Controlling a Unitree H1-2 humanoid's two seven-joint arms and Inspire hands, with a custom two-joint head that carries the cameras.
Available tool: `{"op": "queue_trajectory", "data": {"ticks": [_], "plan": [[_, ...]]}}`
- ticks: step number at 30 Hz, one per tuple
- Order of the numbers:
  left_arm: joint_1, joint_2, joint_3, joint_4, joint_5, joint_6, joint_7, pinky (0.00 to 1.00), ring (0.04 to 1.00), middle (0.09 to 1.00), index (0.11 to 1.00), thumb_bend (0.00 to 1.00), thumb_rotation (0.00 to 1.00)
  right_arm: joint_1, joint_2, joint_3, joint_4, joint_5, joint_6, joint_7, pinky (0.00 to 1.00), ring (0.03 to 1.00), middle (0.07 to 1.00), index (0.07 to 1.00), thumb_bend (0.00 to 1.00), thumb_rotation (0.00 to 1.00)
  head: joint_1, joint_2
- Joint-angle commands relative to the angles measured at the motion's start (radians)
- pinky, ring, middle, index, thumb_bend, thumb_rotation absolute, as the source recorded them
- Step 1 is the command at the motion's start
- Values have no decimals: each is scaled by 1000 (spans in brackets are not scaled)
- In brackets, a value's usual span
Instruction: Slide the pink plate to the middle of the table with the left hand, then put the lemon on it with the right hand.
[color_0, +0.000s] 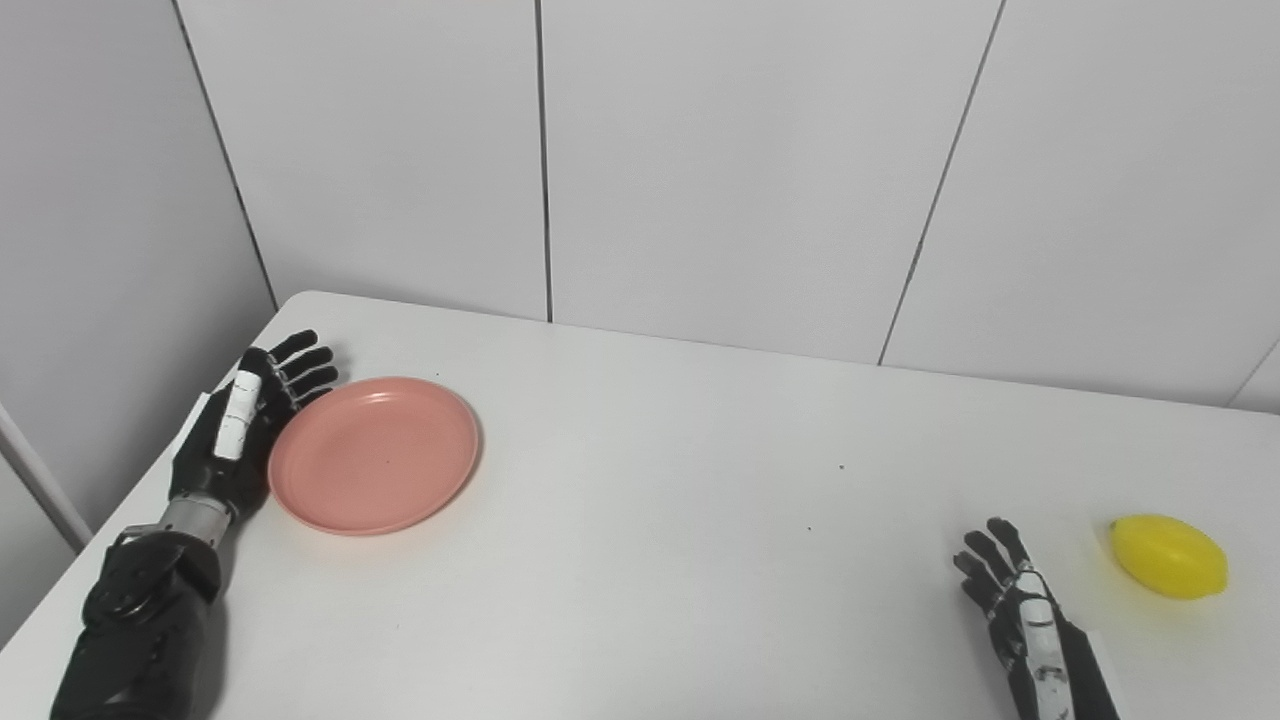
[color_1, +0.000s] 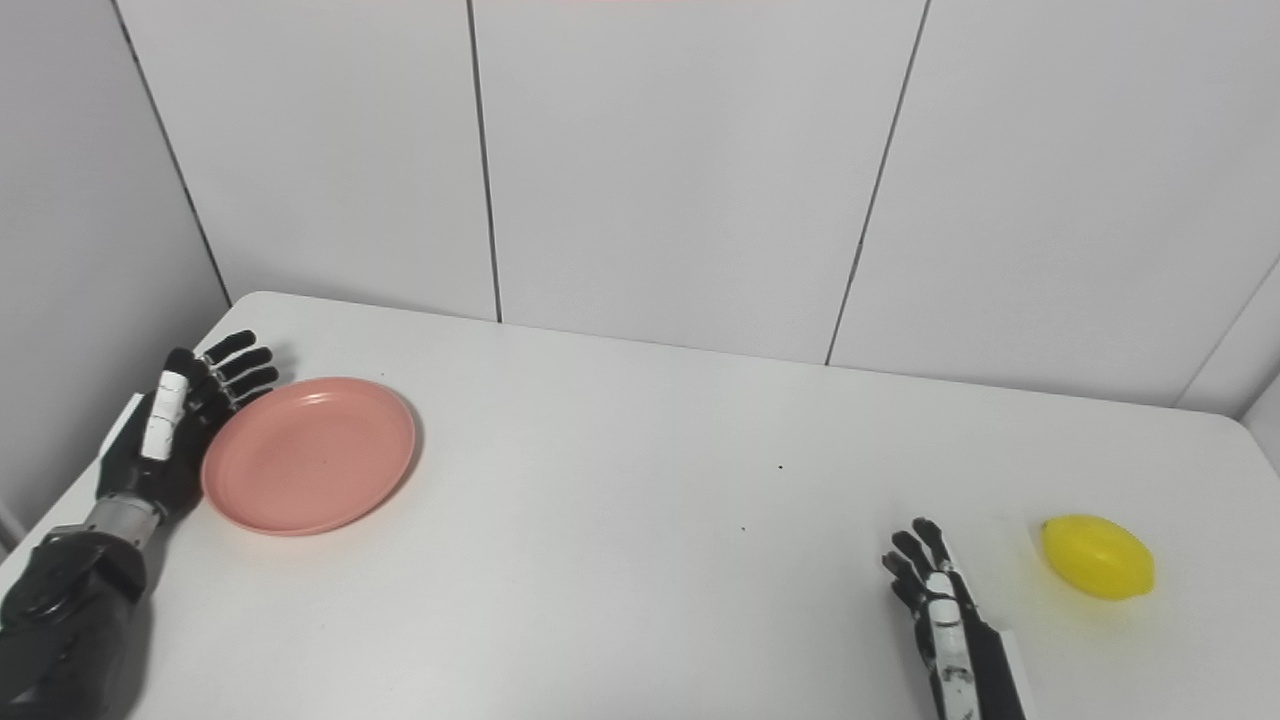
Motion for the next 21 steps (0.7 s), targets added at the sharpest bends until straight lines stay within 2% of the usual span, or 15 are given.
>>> {"op": "queue_trajectory", "data": {"ticks": [1, 15, 18, 21], "plan": [[0, -1, -7, -67, 12, 26, 26, 783, 794, 786, 763, 901, 809, 23, 17, 24, 6, 1, 49, 14, 931, 893, 906, 931, 556, 1000, 1, 1], [52, -37, -30, -274, 20, 186, 95, 827, 826, 802, 788, 865, 847, 19, 12, 33, 14, 7, 41, 15, 938, 897, 911, 935, 575, 1000, -5, 2], [64, -58, -30, -325, 29, 222, 129, 864, 832, 808, 775, 884, 850, 17, 13, 36, 16, 4, 41, 12, 934, 895, 908, 929, 579, 1000, -7, 0], [69, -81, -24, -358, 30, 255, 169, 915, 847, 823, 807, 905, 859, 15, 15, 37, 18, 5, 42, 12, 936, 894, 906, 928, 582, 1000, -10, 0]]}}
